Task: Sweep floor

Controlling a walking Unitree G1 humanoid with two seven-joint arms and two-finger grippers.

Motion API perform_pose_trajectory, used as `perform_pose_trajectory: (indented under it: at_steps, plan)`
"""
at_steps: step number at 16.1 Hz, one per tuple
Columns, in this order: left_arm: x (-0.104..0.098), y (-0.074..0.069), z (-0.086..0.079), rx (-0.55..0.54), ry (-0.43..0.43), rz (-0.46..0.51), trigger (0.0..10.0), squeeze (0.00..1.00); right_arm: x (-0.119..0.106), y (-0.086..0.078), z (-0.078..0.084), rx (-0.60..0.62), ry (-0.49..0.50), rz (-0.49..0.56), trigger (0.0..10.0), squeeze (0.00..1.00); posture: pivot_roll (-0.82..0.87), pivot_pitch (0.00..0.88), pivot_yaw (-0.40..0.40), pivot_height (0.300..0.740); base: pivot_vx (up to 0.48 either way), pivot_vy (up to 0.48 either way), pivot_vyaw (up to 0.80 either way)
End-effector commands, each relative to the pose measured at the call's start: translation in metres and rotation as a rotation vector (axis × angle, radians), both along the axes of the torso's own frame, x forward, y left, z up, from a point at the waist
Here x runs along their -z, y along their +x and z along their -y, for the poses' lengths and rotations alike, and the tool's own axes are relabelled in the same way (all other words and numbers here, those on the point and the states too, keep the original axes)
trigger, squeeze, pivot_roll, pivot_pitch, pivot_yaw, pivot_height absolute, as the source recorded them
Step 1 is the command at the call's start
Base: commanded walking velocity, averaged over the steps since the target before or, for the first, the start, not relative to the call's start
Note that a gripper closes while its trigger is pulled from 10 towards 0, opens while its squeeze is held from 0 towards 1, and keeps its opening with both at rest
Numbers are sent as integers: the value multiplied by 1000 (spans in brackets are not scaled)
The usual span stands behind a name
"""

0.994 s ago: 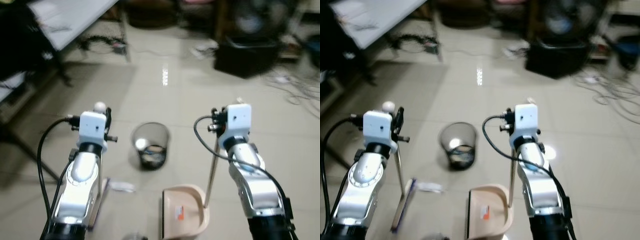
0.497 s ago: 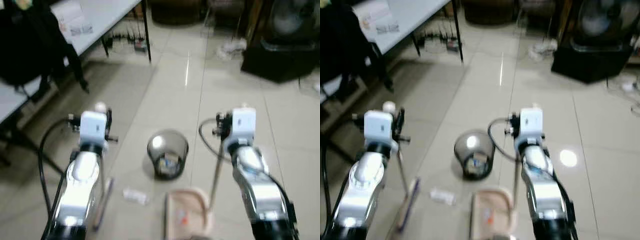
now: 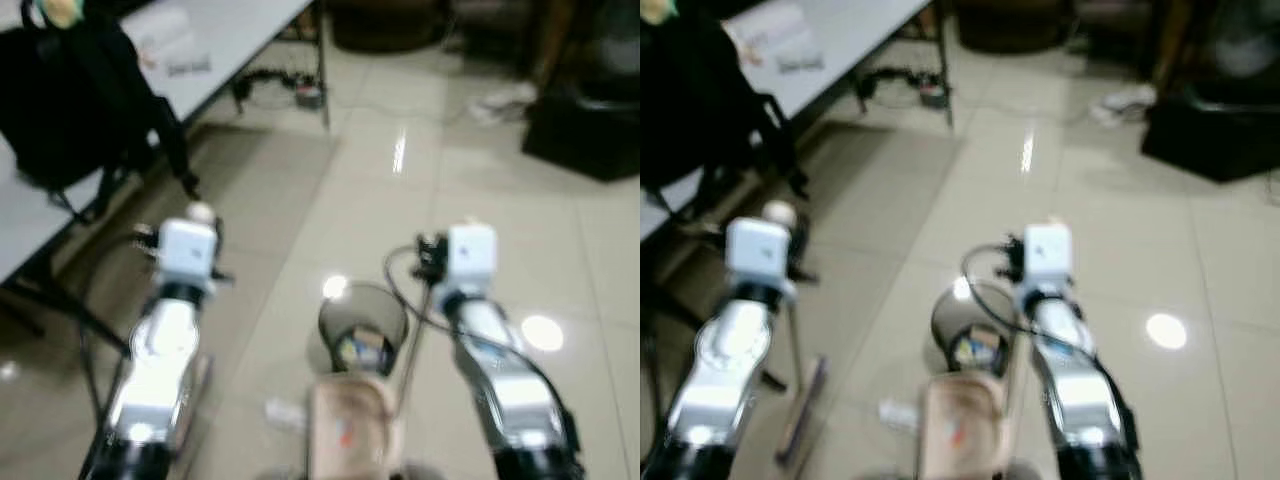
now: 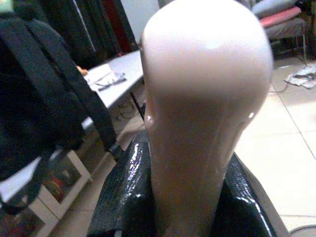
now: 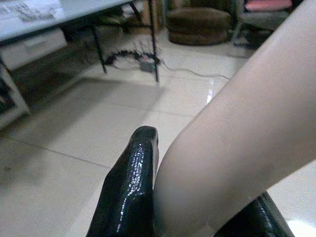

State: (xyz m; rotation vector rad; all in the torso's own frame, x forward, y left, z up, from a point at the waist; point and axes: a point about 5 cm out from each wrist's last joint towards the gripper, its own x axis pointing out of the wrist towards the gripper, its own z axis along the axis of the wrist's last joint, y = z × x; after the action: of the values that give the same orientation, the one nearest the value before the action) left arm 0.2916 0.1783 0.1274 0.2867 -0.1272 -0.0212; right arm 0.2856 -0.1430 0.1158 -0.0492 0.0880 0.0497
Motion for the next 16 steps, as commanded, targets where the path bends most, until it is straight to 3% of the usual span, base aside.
perform_pose_trajectory:
  at_steps: [1,6,9,11,16]
  plan:
    - [-1,2,-8,-27,27,8,10000,0,-4,0,-5,-9,-2,30,10000,0,-36,76,89,740,0,0,0]
    - [16,20,-3,-5,42,-37,10000,0,6,-8,-1,25,-38,71,10000,0,-41,152,107,740,0,0,0]
    - [18,29,-1,-27,-34,4,10000,0,1,-8,2,52,-99,149,10000,0,-55,210,116,740,0,0,0]
    - [21,34,0,-47,-93,19,10000,0,-1,-10,-3,35,-128,184,10000,0,-75,260,114,740,0,0,0]
    - [20,45,15,-5,-100,65,10000,0,1,-17,-23,24,-157,286,10000,0,-81,353,120,740,0,0,0]
